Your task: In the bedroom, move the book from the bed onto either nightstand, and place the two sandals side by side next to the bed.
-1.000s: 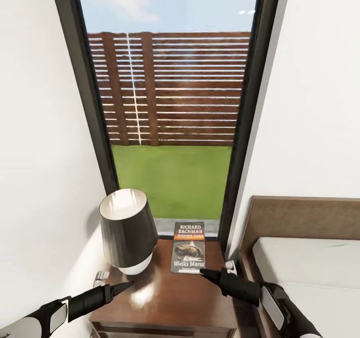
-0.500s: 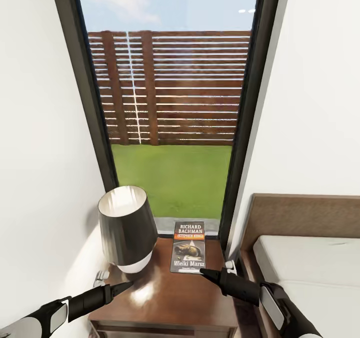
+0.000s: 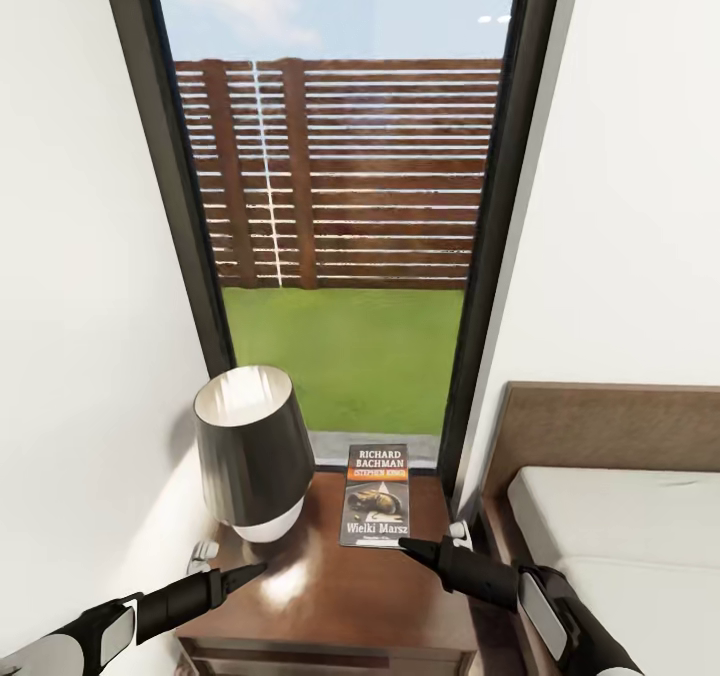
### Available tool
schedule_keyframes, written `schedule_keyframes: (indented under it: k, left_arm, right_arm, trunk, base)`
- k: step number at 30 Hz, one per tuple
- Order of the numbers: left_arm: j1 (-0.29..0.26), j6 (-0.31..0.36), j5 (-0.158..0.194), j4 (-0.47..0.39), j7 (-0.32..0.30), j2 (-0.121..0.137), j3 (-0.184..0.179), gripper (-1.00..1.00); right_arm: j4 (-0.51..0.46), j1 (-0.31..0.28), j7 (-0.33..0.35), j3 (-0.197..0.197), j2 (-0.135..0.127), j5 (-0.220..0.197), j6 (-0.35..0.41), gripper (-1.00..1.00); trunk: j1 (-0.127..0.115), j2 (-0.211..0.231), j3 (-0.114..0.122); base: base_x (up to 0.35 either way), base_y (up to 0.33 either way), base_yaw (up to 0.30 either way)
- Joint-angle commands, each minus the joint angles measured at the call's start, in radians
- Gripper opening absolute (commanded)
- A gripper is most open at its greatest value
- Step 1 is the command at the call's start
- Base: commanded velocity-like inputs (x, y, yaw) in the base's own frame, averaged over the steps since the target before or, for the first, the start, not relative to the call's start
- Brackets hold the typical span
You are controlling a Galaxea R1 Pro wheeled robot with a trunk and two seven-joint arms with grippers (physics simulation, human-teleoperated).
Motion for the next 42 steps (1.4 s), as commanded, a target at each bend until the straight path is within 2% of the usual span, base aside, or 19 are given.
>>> schedule_keyframes:
  k: [1,7,8,9,11,13,17,42]
  left_arm:
    - [-0.001,0.006,0.005,0.000,-0.004,0.000,-0.004,1.00]
    - [-0.001,0.007,0.002,0.000,-0.015,-0.024,-0.004,1.00]
    - [-0.001,0.007,-0.015,0.000,-0.063,-0.041,-0.005,1.00]
    - [-0.001,0.007,-0.021,-0.001,-0.076,-0.045,-0.005,1.00]
    - [-0.001,0.007,-0.060,-0.001,-0.116,-0.059,-0.005,1.00]
    - [-0.001,0.008,-0.104,-0.001,-0.134,-0.066,-0.004,1.00]
    - [-0.001,0.008,-0.137,-0.001,-0.145,-0.069,-0.003,1.00]
    - [-0.001,0.007,-0.146,-0.001,-0.154,-0.072,-0.003,1.00]
  right_arm:
    - [0.000,-0.001,0.002,-0.001,0.000,-0.005,0.006,-1.00]
    - [0.000,-0.001,0.002,-0.001,0.001,-0.005,0.006,-1.00]
    - [0.000,-0.001,0.002,-0.001,0.000,-0.005,0.006,-1.00]
    - [0.000,-0.001,0.002,-0.001,0.000,-0.005,0.006,-1.00]
    - [0.000,-0.001,0.002,-0.001,0.001,-0.005,0.006,-1.00]
    - [0.000,-0.001,0.002,-0.001,0.001,-0.005,0.007,-1.00]
    - [0.000,-0.001,0.002,-0.001,0.001,-0.005,0.006,-1.00]
    - [0.003,-0.001,-0.001,-0.001,0.003,-0.003,-0.002,-1.00]
  trunk:
    - [0.004,-0.008,-0.004]
    - [0.027,-0.050,-0.023]
    - [0.031,-0.057,-0.026]
    - [0.035,-0.064,-0.029]
    - [0.042,-0.078,-0.036]
    - [0.050,-0.092,-0.042]
    - [0.065,-0.120,-0.054]
    - [0.161,-0.295,-0.133]
  base:
    - [0.000,0.000,0.000]
    - [0.000,0.000,0.000]
    - [0.000,0.000,0.000]
    - [0.000,0.000,0.000]
    - [0.000,0.000,0.000]
    - [0.000,0.000,0.000]
    - [0.000,0.000,0.000]
    - [0.000,0.000,0.000]
